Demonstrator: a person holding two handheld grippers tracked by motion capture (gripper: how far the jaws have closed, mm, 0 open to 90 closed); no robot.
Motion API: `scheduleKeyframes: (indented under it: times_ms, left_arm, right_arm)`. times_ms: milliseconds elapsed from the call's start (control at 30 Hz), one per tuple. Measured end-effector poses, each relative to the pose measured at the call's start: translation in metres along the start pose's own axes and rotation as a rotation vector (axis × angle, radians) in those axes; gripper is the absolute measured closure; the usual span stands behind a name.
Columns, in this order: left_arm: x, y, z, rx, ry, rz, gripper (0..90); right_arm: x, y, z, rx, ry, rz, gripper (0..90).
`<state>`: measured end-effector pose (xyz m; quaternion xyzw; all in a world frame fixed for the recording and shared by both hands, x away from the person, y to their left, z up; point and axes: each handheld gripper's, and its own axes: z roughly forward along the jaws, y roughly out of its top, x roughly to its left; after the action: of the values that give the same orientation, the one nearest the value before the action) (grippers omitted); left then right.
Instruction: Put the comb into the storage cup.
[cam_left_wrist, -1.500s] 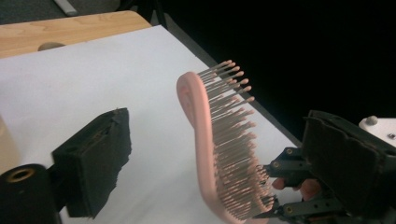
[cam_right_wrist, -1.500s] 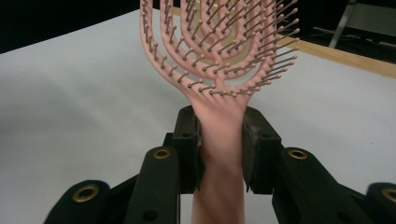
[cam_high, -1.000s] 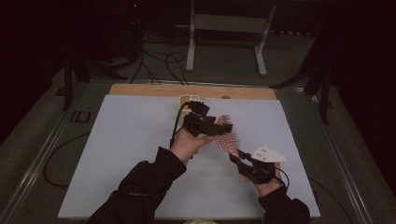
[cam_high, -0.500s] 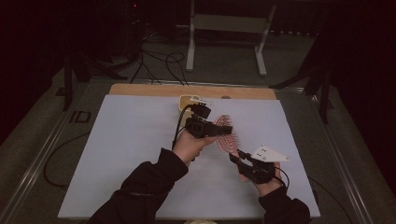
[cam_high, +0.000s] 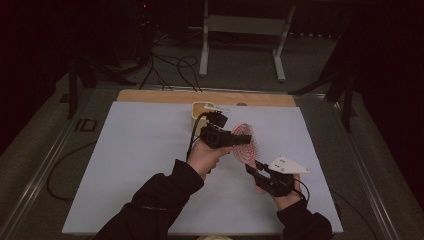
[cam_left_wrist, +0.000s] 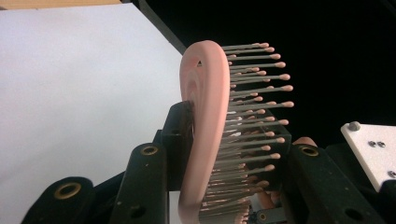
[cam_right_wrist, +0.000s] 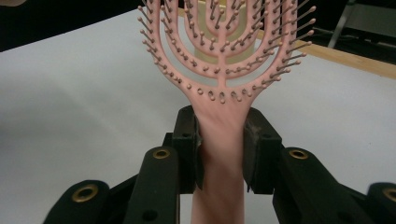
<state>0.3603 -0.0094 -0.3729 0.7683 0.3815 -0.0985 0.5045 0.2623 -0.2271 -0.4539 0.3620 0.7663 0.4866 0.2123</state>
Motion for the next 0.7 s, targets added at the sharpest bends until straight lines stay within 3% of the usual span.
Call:
scheduleKeyframes:
  times_ms: [267,367,600,700]
  left_arm:
    - [-0.006,0.002,-0.002,-0.007,0.003,0.035,65.2]
    - [-0.008,0.004,-0.005,-0.014,0.002,0.055,65.2]
    - [-0.012,0.007,-0.013,-0.033,0.009,0.104,65.2]
    - [-0.015,0.008,-0.015,-0.036,0.013,0.121,65.2]
  right_arm:
    - [-0.001,0.000,0.001,-0.016,0.006,-0.016,68.8]
    - [-0.001,0.000,0.002,0.000,0.009,-0.023,60.2]
    - [-0.001,0.000,0.002,0.008,-0.009,-0.015,51.8]
    - [0.000,0.000,0.002,0.008,0.001,-0.014,43.1]
